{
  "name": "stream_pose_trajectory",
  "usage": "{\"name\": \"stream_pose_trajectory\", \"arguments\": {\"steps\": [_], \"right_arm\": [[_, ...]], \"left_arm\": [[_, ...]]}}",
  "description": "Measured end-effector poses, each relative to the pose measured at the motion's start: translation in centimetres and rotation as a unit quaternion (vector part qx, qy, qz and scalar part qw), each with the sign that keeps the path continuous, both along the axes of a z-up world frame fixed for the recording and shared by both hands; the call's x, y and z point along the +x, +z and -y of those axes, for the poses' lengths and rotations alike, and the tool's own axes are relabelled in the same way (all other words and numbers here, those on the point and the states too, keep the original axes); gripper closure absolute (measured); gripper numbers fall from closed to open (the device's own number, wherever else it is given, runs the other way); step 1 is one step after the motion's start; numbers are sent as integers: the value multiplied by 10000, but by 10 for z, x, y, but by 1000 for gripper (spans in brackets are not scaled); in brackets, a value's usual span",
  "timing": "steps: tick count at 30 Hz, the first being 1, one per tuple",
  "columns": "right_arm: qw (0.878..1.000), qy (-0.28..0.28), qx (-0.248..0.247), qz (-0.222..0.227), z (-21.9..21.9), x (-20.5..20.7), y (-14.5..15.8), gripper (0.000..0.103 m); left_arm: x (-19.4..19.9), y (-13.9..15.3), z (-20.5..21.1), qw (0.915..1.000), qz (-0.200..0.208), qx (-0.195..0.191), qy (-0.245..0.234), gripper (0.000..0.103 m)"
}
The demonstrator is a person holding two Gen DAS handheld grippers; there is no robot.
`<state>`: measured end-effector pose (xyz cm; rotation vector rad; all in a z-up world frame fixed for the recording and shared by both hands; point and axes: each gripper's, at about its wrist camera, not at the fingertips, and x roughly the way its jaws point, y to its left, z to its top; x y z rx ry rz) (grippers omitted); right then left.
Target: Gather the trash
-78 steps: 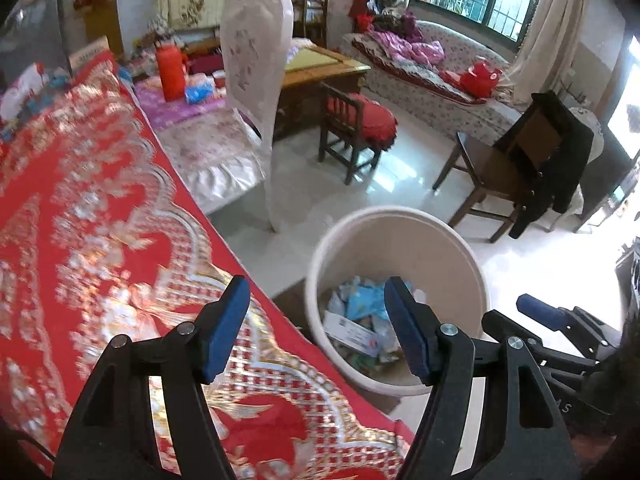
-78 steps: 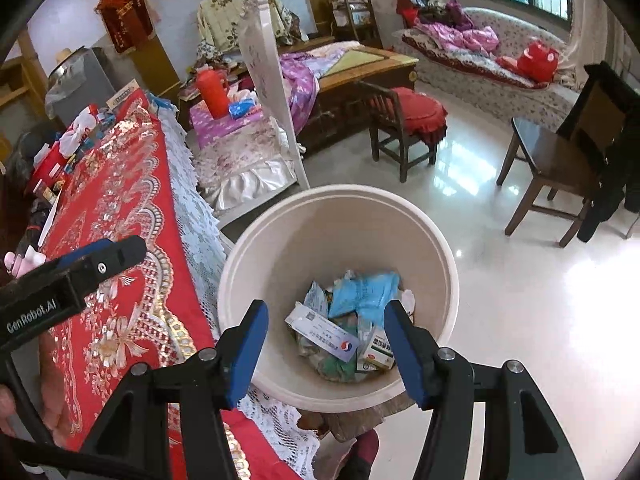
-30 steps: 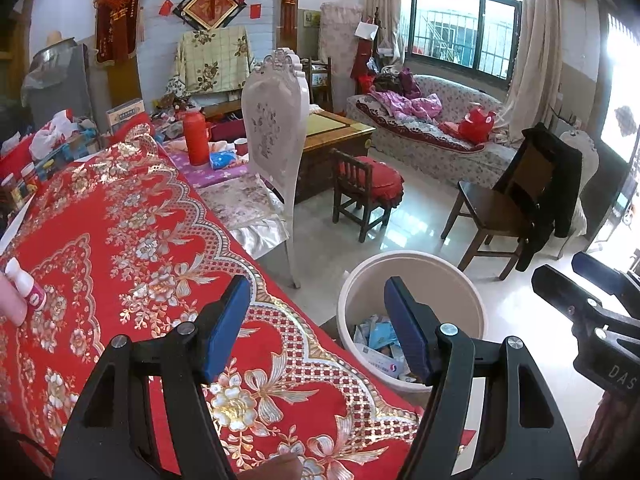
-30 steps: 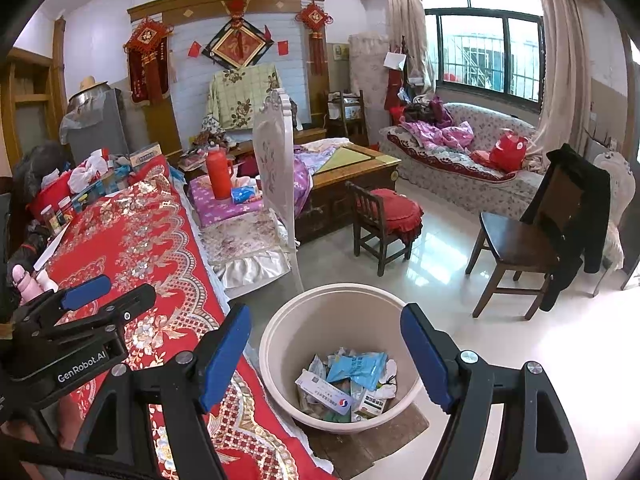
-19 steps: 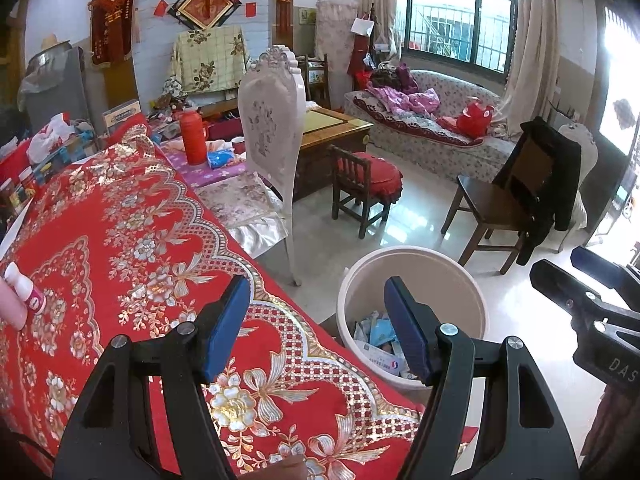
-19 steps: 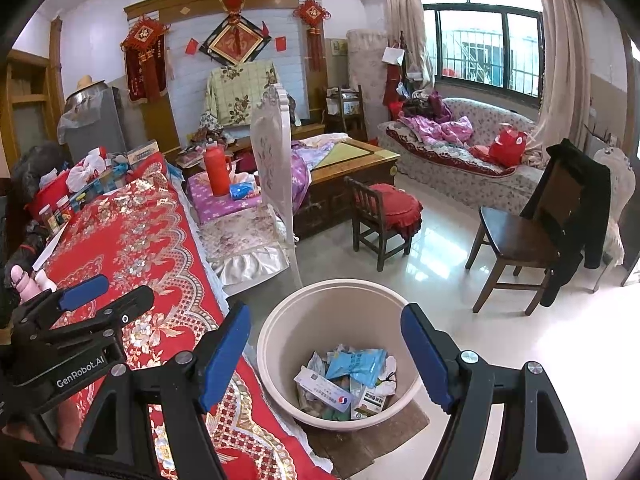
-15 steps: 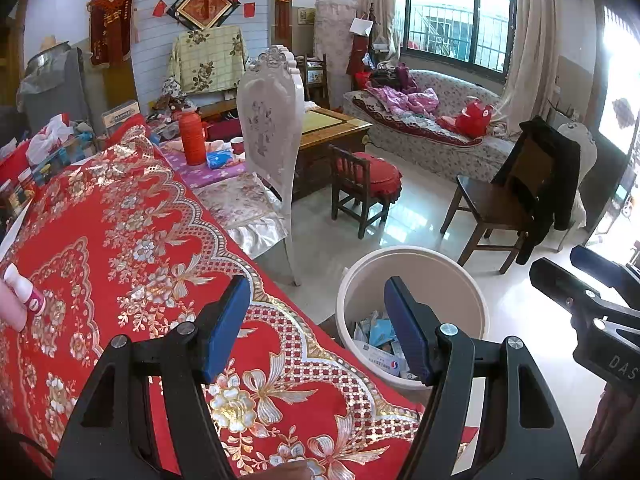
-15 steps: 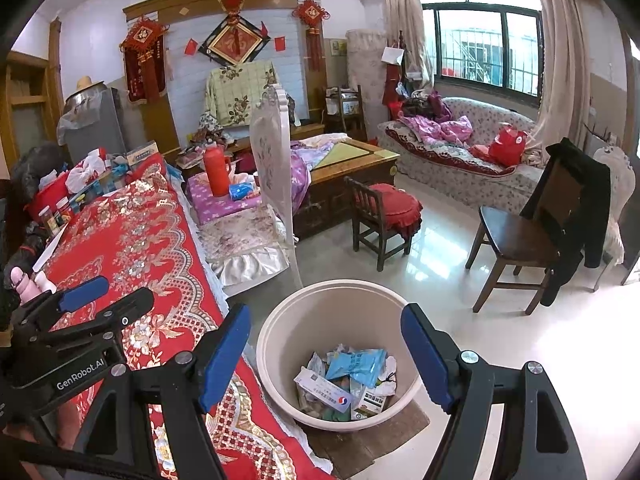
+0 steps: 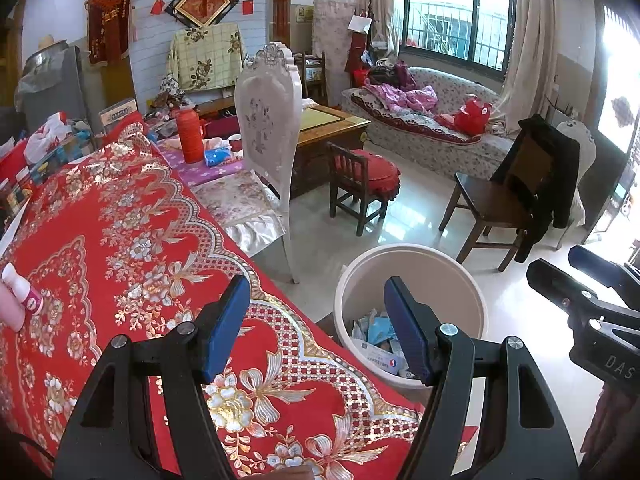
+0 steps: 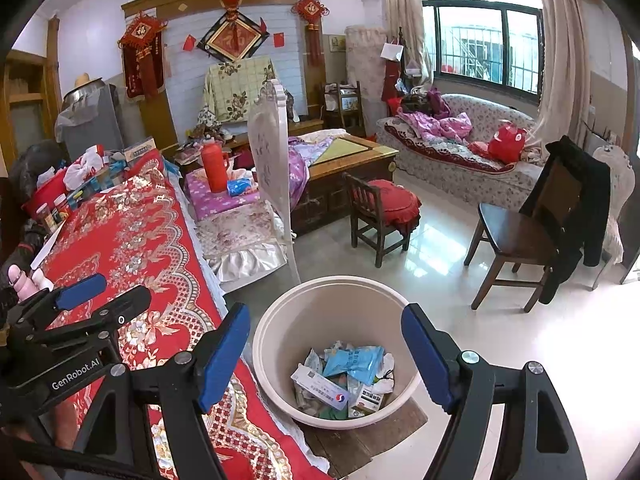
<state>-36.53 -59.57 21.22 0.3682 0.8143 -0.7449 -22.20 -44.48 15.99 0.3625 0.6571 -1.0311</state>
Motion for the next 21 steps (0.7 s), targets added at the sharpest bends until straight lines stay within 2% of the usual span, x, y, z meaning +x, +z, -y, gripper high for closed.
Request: {"name": "stream_pose_trajectory", "arguments": {"steps": [21], "right_arm": [[10000, -47, 49, -12, 1, -2, -8, 27]], "left_arm": [[3, -8, 0, 10000, -14, 35, -11, 34]]}}
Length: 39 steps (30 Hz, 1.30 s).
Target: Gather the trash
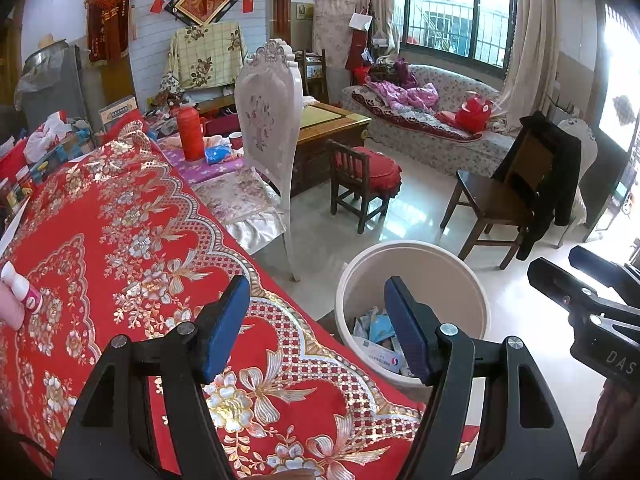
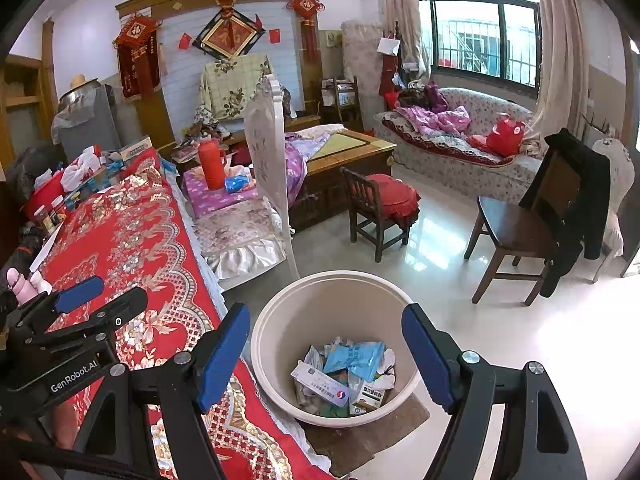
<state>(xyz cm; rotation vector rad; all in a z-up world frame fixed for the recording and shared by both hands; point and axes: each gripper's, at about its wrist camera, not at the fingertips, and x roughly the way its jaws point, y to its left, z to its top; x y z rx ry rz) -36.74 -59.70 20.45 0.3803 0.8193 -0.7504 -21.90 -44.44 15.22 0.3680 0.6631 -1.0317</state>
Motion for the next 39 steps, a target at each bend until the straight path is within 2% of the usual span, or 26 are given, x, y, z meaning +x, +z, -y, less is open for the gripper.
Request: {"name": "stream_pose_trajectory", "arguments": {"steps": [24, 39], "right_arm": [[10000, -47, 68, -49, -3, -6, -15, 27], [9999, -53, 81, -54, -1, -5, -14, 27]], "left_arm": [[3, -8, -2, 10000, -5, 56, 21, 34], [5, -9, -1, 10000, 6, 74, 22, 34]]}}
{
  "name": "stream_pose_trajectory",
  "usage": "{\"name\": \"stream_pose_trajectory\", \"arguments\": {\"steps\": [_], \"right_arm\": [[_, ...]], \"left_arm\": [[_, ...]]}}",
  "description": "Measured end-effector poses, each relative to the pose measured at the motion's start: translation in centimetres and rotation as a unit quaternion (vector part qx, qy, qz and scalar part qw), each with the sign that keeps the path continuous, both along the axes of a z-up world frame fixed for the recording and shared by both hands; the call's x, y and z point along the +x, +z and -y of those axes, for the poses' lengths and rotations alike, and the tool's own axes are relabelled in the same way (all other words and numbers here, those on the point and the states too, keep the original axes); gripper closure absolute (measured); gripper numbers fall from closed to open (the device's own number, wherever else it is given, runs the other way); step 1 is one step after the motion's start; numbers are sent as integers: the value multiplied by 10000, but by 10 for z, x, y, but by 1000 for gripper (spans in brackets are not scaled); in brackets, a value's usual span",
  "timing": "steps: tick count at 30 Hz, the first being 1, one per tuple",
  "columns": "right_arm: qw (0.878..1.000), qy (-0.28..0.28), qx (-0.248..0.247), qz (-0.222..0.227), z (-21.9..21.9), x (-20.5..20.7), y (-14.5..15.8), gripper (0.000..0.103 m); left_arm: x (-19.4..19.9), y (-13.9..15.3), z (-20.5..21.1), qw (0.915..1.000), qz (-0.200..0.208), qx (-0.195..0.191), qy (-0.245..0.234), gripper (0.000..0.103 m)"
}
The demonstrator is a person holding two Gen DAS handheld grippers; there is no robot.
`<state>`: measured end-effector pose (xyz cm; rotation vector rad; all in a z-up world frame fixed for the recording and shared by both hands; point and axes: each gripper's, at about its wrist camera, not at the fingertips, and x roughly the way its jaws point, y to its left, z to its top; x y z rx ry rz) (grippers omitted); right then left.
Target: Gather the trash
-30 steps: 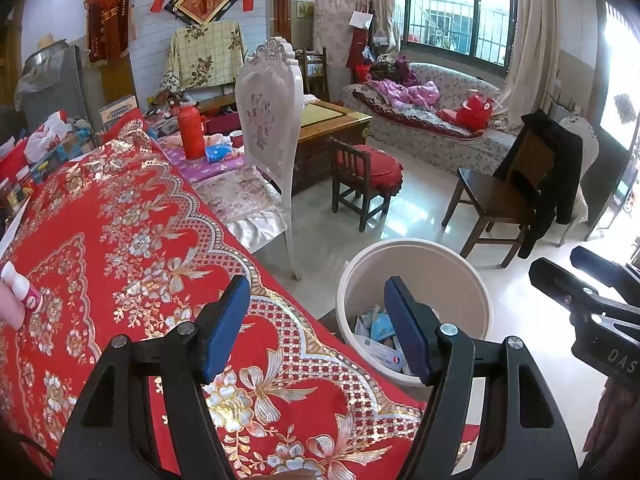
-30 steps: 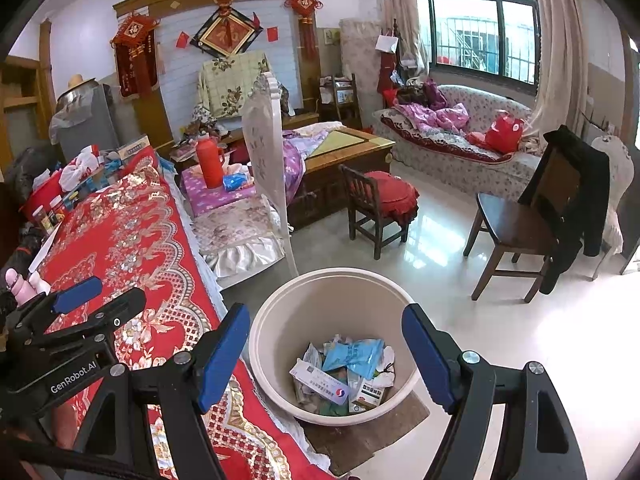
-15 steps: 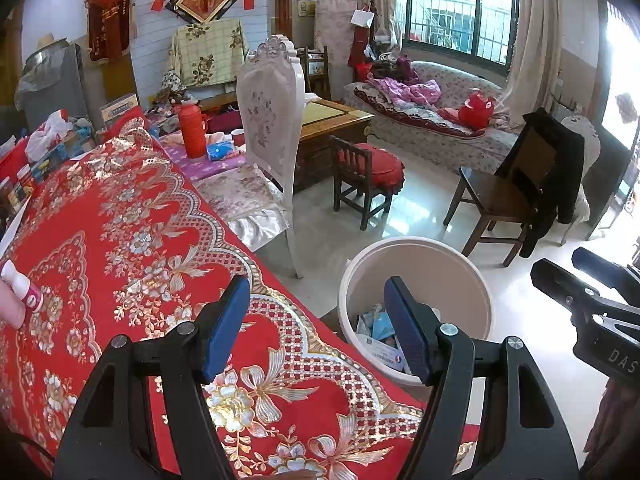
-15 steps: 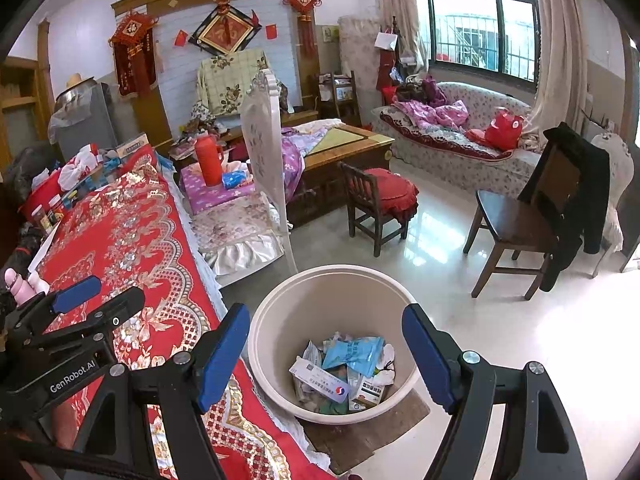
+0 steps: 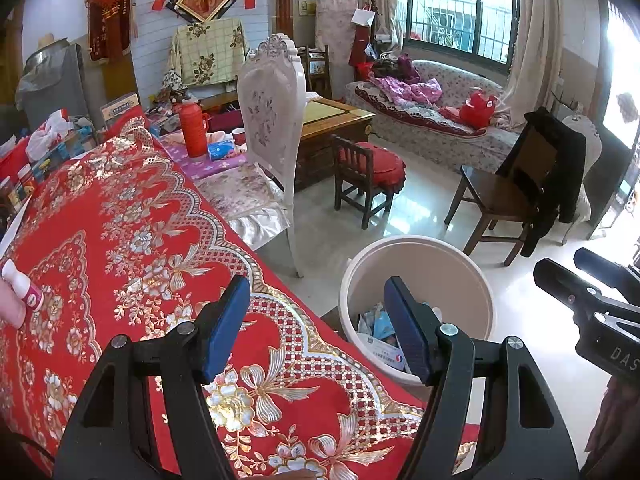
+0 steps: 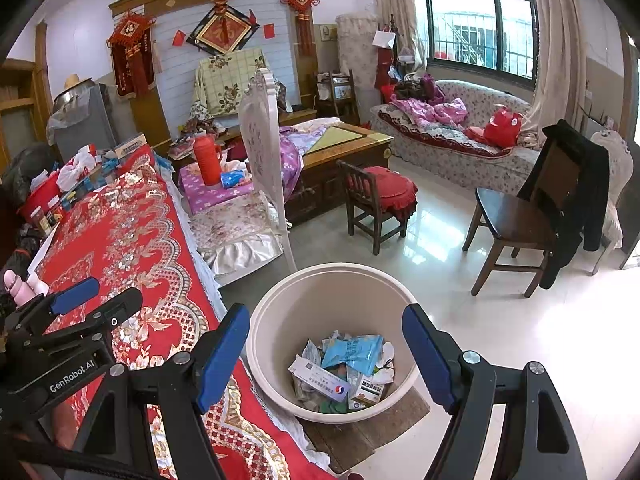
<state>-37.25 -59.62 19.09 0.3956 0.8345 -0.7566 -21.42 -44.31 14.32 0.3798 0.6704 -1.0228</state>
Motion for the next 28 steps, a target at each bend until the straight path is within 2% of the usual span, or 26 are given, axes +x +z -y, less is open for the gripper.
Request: {"name": "stream_pose_trajectory", "arguments": {"steps": [24, 28], "right_arm": [[10000, -21, 29, -64, -2, -8, -10, 26], [9998, 49, -3, -204, -6, -4, -14, 26]], "left_arm": [[4, -4, -1, 9999, 12, 6, -102, 34], [12, -7, -10, 9997, -204, -32, -118, 34]]}}
